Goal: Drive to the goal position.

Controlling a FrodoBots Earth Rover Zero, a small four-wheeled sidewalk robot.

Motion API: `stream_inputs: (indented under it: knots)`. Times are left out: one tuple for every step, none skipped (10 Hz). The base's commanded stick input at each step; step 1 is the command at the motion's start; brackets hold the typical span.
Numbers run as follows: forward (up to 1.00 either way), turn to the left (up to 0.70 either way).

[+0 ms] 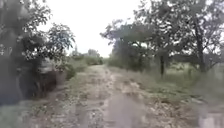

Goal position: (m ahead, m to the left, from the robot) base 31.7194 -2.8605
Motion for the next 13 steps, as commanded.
stream_inputs:
  knots:
    - [1.00, 0.00]
    - [1.00, 0.00]
    - [1.00, 0.00]
    - [1.00, 0.00]
    - [1.00, 0.00]
    - [1.00, 0.00]
    - [1.00, 0.00]
    - [1.00, 0.00]
    - [1.00, 0.00]
    - [1.00, 0.00]
    - [1.00, 0.00]
    - [1.00, 0.00]
    - [1.00, 0.00]
